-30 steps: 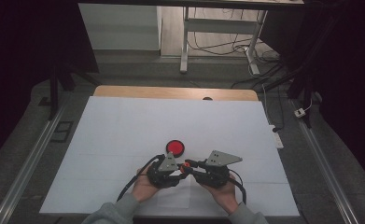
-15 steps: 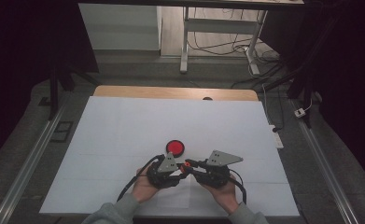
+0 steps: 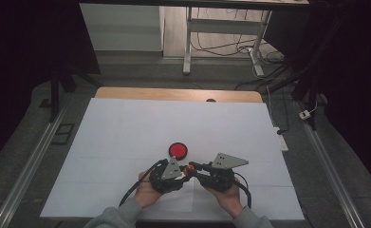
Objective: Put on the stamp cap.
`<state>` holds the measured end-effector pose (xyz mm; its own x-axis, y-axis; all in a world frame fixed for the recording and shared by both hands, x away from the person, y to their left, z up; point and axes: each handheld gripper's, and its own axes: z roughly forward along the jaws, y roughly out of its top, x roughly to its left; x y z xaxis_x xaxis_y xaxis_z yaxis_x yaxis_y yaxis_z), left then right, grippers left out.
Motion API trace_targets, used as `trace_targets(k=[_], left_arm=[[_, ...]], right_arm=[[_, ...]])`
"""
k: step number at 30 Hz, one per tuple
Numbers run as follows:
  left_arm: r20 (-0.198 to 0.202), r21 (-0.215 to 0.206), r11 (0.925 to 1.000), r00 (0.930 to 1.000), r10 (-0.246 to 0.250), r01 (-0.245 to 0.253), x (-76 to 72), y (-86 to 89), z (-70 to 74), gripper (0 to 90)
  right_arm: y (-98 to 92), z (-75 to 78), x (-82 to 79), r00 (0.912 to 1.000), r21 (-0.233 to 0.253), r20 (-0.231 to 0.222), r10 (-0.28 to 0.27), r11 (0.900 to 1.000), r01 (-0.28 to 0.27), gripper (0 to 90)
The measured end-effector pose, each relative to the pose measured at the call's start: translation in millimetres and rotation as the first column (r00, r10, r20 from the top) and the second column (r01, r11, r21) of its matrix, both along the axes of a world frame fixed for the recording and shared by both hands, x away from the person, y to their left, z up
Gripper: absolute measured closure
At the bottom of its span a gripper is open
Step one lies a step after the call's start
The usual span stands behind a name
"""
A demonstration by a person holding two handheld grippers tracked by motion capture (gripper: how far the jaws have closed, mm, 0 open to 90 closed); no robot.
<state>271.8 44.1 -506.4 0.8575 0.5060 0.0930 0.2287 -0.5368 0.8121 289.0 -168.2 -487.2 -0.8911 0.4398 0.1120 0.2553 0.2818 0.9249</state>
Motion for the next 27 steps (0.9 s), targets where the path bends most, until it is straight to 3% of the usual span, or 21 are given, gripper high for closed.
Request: trace_targets(k=[12, 18, 27], left_arm=[[-0.005, 0.023, 0.9997, 0.9999, 0.012, -0.012, -1.4, -1.0, 0.2, 65.4], [-0.02, 0.041, 0.9992, 0.9998, 0.007, -0.006, -0.5, -1.8, -1.5, 65.3], [-0.047, -0.008, 1.0, 0.9989, -0.002, 0.001, 3.1, 0.9, -4.1, 65.0]], right_arm=[[-2.7, -6.3, 1.8, 0.9992, 0.048, -0.04, -0.001, 0.999, 0.003, 72.4], [-2.2, -9.9, 1.0, 0.999, 0.035, -0.045, -0.003, 0.999, 0.004, 72.4], [2.4, -4.3, -0.5, 1.0, -0.03, 0.001, -0.004, 1.0, 0.004, 72.2]])
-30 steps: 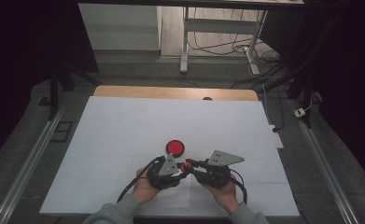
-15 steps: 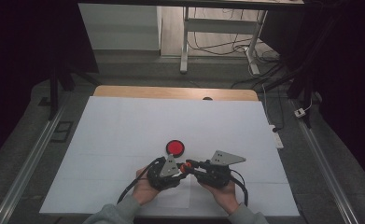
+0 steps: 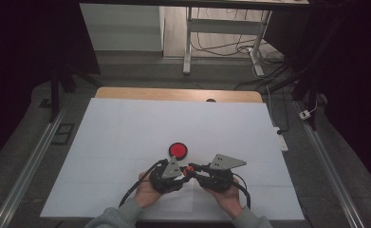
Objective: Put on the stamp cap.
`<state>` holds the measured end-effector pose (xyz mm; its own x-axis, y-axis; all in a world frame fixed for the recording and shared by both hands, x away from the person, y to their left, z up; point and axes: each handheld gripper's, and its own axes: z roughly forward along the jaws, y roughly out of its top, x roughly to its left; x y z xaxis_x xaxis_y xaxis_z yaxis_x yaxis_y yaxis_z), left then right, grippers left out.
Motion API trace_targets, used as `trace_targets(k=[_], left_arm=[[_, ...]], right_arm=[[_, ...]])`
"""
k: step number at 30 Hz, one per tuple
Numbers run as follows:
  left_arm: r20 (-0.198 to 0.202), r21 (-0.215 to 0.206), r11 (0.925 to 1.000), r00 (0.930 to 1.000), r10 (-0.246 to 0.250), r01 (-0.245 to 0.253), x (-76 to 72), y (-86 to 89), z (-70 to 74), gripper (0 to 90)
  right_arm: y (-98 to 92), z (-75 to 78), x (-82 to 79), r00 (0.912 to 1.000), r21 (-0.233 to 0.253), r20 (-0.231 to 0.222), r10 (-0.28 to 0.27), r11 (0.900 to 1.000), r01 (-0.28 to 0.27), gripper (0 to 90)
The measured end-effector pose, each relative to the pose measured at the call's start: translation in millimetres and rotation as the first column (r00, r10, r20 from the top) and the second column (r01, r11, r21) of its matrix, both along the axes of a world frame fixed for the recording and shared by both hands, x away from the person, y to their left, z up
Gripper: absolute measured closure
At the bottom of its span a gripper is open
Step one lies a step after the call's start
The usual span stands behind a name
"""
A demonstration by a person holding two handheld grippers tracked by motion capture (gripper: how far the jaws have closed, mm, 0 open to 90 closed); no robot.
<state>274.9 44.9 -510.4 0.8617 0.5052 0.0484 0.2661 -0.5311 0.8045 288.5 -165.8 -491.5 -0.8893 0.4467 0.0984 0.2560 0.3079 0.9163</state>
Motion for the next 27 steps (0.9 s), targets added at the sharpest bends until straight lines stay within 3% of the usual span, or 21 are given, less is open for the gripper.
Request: trace_targets(k=[19, 27], left_arm=[[-0.002, -0.013, 0.9999, 1.0, 0.006, -0.006, 1.2, 0.8, -1.1, 63.8], [-0.017, 0.0, 1.0, 0.9998, 0.007, -0.007, 3.0, 0.7, -3.1, 57.4]], right_arm=[[-0.2, 0.7, 0.8, 1.0, 0.009, -0.001, -0.006, 1.0, 0.006, 72.1], [-0.3, 0.5, 0.9, 1.0, 0.012, -0.001, -0.007, 1.0, 0.007, 72.1]])
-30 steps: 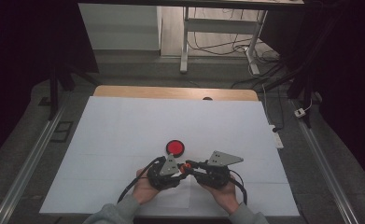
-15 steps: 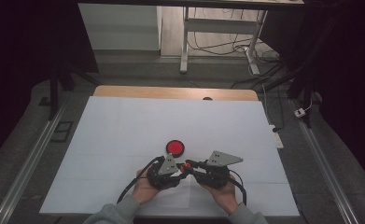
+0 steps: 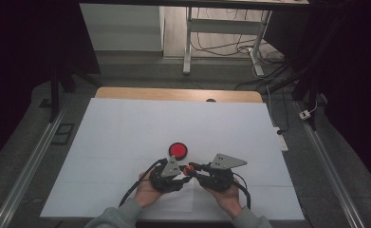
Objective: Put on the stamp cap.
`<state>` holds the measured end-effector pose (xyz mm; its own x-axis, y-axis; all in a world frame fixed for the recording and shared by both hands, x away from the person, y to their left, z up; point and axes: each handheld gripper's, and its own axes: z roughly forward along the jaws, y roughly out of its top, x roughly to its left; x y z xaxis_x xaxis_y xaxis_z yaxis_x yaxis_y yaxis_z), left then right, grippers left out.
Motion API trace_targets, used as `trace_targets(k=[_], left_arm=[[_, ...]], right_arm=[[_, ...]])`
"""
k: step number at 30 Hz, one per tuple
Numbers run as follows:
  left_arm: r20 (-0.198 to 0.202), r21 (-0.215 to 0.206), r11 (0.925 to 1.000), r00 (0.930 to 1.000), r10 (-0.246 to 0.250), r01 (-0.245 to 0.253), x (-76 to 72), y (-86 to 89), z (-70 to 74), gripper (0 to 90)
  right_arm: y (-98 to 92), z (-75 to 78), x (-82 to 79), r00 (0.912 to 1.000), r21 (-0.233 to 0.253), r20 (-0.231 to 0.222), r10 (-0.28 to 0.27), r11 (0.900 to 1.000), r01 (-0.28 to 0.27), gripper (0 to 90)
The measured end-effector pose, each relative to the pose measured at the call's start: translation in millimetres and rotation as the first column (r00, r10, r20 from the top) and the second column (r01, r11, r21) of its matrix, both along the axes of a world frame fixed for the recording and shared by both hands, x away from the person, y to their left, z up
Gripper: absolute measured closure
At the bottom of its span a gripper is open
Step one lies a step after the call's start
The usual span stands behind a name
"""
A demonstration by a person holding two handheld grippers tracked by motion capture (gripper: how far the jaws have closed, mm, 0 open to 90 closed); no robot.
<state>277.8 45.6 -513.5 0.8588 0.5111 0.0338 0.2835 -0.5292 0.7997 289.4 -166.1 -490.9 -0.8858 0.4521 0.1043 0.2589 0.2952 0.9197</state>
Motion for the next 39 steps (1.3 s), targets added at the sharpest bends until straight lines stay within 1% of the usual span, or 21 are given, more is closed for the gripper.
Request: trace_targets(k=[4, 10, 11, 12, 16, 18, 24, 32, 39], left_arm=[[-0.006, 0.001, 1.0, 1.0, 0.0, 0.0, 0.8, 0.1, -0.6, 53.5], [-0.013, 0.0, 1.0, 0.9999, -0.004, 0.004, 1.2, 0.4, -0.6, 50.9], [-0.017, -0.005, 1.0, 0.9999, -0.002, 0.002, 1.3, 0.2, -1.0, 50.1], [-0.021, -0.003, 1.0, 0.9998, 0.0, 0.0, 1.6, 0.1, -1.2, 48.6], [-0.032, 0.004, 1.0, 0.9995, 0.007, -0.007, 2.5, 0.5, -1.9, 37.3], [-0.042, -0.003, 1.0, 0.9991, 0.009, -0.009, 3.0, 1.1, -1.7, 34.1], [-0.058, -0.001, 0.9998, 0.9981, 0.02, -0.02, 4.2, 3.6, -1.1, 25.6], [-0.07, 0.002, 0.9988, 0.9963, 0.049, -0.049, 5.2, 14.0, 0.0, 21.2], [-0.074, 0.01, 0.997, 0.9942, 0.077, -0.077, 1.6, 27.6, 2.1, 19.4]], right_arm=[[-0.1, -0.2, 0.1, 1.0, -0.002, -0.001, 0.0, 1.0, 0.0, 72.1], [0.0, -0.5, 0.3, 1.0, -0.004, 0.0, 0.001, 1.0, -0.001, 72.1], [0.0, -0.5, 0.3, 1.0, -0.004, 0.0, 0.001, 1.0, -0.001, 72.1], [0.0, -0.5, 0.3, 1.0, -0.004, 0.0, 0.001, 1.0, -0.001, 72.1], [-0.4, -0.3, 0.3, 1.0, 0.0, 0.0, -0.003, 1.0, 0.003, 72.1], [-0.8, -0.1, 0.5, 1.0, -0.002, 0.001, -0.003, 1.0, 0.003, 72.1], [-2.1, 0.5, 1.1, 1.0, 0.002, 0.005, -0.008, 1.0, 0.008, 72.1], [-4.5, 1.6, 2.0, 0.9998, 0.008, 0.007, -0.017, 1.0, 0.017, 72.1], [-6.5, 2.4, 3.1, 0.9997, 0.01, 0.008, -0.024, 1.0, 0.024, 72.1]])
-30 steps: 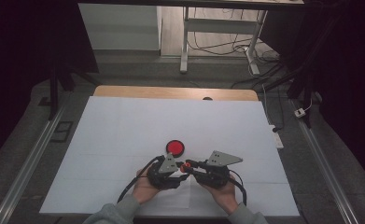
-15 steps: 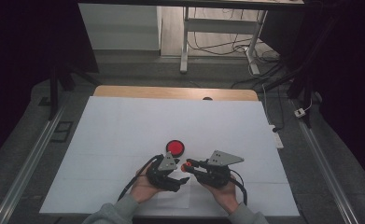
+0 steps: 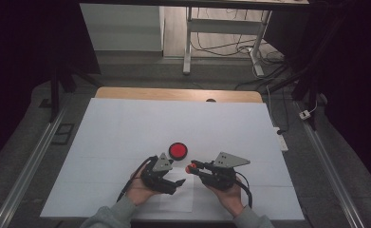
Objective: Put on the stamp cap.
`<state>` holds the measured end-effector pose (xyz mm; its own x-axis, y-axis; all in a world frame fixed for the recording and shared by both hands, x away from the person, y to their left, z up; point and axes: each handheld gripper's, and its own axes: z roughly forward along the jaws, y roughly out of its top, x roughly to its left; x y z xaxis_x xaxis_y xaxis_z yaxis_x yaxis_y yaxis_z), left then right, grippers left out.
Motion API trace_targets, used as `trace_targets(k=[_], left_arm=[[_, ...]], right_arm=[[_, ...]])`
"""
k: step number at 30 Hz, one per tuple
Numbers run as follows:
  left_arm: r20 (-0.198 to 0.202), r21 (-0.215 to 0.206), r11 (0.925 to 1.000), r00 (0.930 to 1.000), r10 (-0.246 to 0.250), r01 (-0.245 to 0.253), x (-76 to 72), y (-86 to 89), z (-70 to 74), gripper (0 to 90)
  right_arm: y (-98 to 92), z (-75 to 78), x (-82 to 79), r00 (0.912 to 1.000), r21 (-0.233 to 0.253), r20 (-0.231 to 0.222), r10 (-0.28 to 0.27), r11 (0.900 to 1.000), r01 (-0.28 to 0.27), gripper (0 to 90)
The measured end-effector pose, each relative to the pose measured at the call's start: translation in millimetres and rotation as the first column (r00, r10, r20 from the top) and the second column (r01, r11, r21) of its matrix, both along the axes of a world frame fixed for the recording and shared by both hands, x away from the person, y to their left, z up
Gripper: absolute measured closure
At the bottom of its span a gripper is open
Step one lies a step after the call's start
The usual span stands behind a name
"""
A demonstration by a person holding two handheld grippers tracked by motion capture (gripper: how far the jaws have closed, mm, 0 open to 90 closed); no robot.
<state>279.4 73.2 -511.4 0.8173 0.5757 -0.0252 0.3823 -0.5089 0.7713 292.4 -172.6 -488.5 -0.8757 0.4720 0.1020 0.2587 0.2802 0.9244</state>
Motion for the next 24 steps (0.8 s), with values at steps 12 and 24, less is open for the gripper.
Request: trace_targets(k=[12, 24], left_arm=[[-0.007, -0.009, 0.998, 0.998, 0.062, -0.063, -9.8, 37.6, 5.7, 20.4], [-0.028, -0.048, 0.9838, 0.9847, 0.172, -0.173, -31.6, 101.0, 4.2, 22.3]], right_arm=[[-2.2, 0.4, 2.0, 0.9999, 0.0, 0.003, -0.012, 1.0, 0.012, 72.0], [-10.1, 1.6, 6.3, 0.9995, 0.001, 0.001, -0.032, 0.999, 0.032, 72.0]])
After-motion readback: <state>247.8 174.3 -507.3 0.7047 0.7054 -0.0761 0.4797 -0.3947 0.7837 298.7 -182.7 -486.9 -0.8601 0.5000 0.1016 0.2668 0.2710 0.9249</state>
